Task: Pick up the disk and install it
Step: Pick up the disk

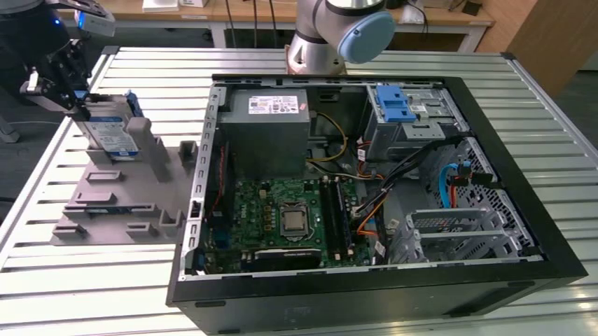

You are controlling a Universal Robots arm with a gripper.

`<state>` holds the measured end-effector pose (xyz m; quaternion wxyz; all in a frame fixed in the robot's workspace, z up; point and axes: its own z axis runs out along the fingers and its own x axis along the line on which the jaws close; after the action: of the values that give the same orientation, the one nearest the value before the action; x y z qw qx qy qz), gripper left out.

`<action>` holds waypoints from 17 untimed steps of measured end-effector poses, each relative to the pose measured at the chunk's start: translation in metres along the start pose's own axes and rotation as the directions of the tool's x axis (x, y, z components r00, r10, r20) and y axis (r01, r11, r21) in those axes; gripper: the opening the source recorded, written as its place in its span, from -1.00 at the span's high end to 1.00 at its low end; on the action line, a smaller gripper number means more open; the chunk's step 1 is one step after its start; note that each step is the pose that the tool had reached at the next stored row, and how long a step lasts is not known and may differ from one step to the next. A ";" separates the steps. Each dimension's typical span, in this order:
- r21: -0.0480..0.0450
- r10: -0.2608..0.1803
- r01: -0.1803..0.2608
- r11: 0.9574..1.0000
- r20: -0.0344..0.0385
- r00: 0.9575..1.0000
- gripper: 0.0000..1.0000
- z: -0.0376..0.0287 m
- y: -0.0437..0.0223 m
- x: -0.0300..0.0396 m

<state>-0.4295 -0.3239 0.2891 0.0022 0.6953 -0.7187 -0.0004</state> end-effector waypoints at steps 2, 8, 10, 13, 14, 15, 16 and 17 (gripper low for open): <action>0.000 0.000 0.000 1.000 0.000 1.000 0.25 0.0000 0.0000 0.0000; 0.000 0.000 0.000 1.000 0.000 1.000 0.12 -0.0002 0.0000 0.0000; 0.000 0.000 0.000 1.000 0.000 1.000 0.12 -0.0008 0.0000 0.0000; 0.000 0.000 0.000 1.000 0.000 1.000 0.12 -0.0013 0.0000 0.0000; 0.000 0.000 0.000 1.000 0.000 1.000 0.12 -0.0013 0.0000 0.0000; 0.000 0.000 0.000 1.000 0.000 1.000 0.12 -0.0015 0.0000 0.0000; 0.000 0.000 0.000 1.000 0.000 1.000 0.15 -0.0015 0.0000 0.0000; 0.000 0.000 0.000 1.000 0.000 1.000 0.15 -0.0015 0.0000 0.0000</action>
<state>-0.4295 -0.3239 0.2907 0.0022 0.6953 -0.7187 -0.0004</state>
